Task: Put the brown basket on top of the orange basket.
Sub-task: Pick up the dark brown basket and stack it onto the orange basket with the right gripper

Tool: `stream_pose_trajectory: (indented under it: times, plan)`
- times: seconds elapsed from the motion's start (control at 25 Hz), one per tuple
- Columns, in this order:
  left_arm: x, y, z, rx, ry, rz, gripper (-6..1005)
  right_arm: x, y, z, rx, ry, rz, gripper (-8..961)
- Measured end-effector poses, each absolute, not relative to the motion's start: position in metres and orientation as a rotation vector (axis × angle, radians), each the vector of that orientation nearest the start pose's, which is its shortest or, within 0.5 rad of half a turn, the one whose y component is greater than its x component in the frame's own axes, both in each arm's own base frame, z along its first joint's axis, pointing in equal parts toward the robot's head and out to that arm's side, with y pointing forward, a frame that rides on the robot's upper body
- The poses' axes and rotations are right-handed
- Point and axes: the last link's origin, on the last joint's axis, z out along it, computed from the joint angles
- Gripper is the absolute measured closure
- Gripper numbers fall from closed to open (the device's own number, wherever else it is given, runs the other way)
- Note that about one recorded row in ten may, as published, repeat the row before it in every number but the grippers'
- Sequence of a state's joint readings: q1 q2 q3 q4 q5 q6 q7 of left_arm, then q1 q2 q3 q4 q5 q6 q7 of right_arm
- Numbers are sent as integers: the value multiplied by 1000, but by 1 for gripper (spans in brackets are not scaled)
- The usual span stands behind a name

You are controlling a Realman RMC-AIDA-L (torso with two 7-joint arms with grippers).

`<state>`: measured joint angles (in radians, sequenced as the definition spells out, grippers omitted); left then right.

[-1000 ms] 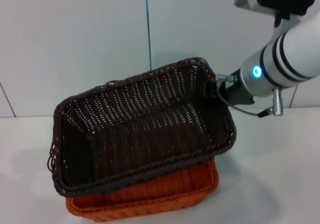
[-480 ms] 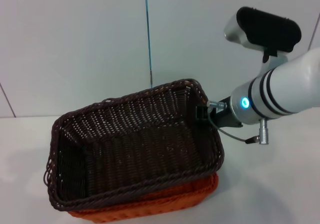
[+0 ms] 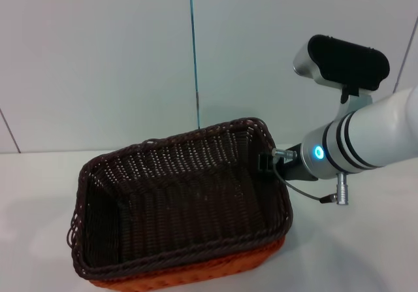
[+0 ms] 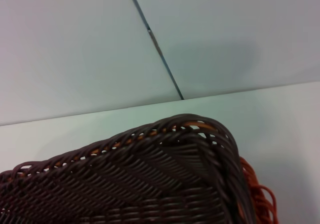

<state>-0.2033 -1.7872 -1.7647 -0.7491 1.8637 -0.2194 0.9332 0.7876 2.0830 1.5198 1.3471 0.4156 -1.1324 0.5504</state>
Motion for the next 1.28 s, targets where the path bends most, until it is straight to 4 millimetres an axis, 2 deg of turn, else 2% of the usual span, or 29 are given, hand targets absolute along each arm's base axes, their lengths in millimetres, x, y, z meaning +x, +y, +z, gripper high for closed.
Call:
stream_pose_trajectory:
  times: [0.16, 0.44, 0.68, 0.84, 0.92, 1.16, 1.28]
  plan:
    - [-452, 332, 140, -1466, -1085, 0, 91, 84, 409, -35, 1855, 2460, 1090, 821]
    - [-452, 329, 127, -1454, -1111, -13, 91, 118, 411, -60, 1792, 2427, 1110, 821]
    - [-448, 335, 119, -1470, -1094, -6, 91, 134, 419, -54, 1699, 2402, 1219, 821]
    - [-445, 339, 115, -1479, -1086, -1, 91, 146, 423, -52, 1713, 2365, 1242, 821]
    - [-446, 340, 114, -1479, -1087, 4, 91, 148, 424, -53, 1697, 2380, 1241, 821]
    - [-449, 340, 114, -1463, -1105, 4, 91, 143, 427, -54, 1663, 2426, 1248, 710]
    - [-449, 340, 115, -1456, -1107, 1, 91, 130, 429, -49, 1635, 2480, 1260, 635]
